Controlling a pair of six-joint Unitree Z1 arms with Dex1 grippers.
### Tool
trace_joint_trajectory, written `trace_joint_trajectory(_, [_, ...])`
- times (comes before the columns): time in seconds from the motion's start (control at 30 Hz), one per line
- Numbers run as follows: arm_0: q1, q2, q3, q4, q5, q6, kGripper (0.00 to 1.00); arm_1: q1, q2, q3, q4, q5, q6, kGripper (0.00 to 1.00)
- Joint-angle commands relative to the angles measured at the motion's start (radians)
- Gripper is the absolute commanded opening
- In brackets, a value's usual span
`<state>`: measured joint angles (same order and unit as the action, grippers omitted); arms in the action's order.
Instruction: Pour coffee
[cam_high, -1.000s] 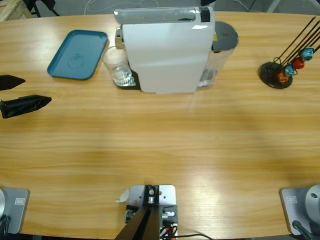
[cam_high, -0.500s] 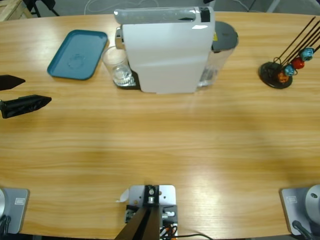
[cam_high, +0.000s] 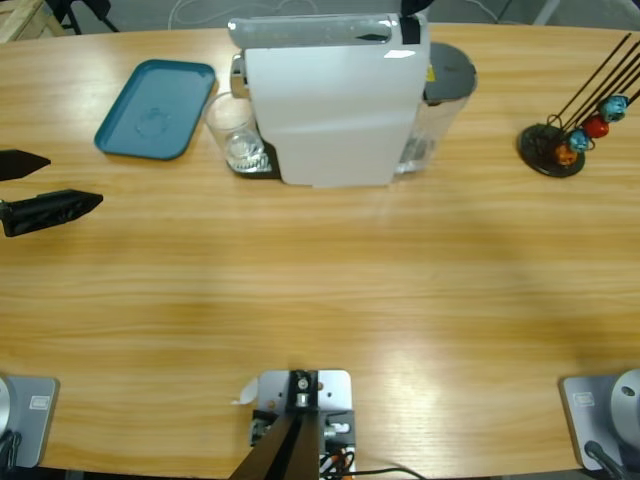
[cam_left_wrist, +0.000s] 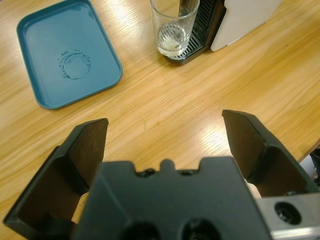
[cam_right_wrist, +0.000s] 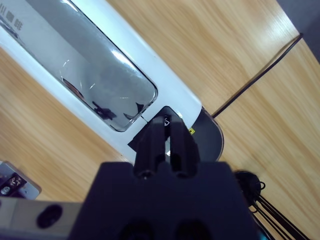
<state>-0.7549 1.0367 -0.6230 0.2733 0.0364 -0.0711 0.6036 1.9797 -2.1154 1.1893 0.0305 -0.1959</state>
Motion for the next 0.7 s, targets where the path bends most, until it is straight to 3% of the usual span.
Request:
trace_joint_trajectory(0.03, [-0.006, -0.003, 0.034, -0.012, 0.007, -0.01, 0.991, 0.008, 0.024, 0.094, -0.025, -0.006, -0.003, 0.0])
trace_joint_trajectory(0.3, [-0.006, -0.001, 0.034, -0.012, 0.004, -0.01, 0.991, 0.008, -0.016, 0.003, -0.026, -0.004, 0.01, 0.0])
trace_joint_trajectory(0.33, [-0.006, -0.001, 0.034, -0.012, 0.003, -0.01, 0.991, 0.008, -0.02, -0.021, -0.016, -0.005, 0.01, 0.241])
trace_joint_trajectory(0.37, [-0.006, 0.0, 0.034, -0.012, 0.002, -0.01, 0.991, 0.008, -0.022, -0.044, -0.004, -0.007, 0.012, 0.685])
trace_joint_trajectory(0.4, [-0.006, 0.0, 0.034, -0.012, 0.002, -0.01, 0.991, 0.007, -0.022, -0.067, 0.012, -0.008, 0.014, 0.827])
trace_joint_trajectory(0.47, [-0.006, 0.0, 0.034, -0.012, 0.002, -0.01, 0.991, 0.004, -0.018, -0.104, 0.043, -0.006, 0.015, 0.929])
trace_joint_trajectory(0.7, [-0.006, 0.001, 0.034, -0.012, 0.0, -0.01, 0.991, 0.002, -0.023, -0.11, 0.103, -0.009, 0.035, 0.936])
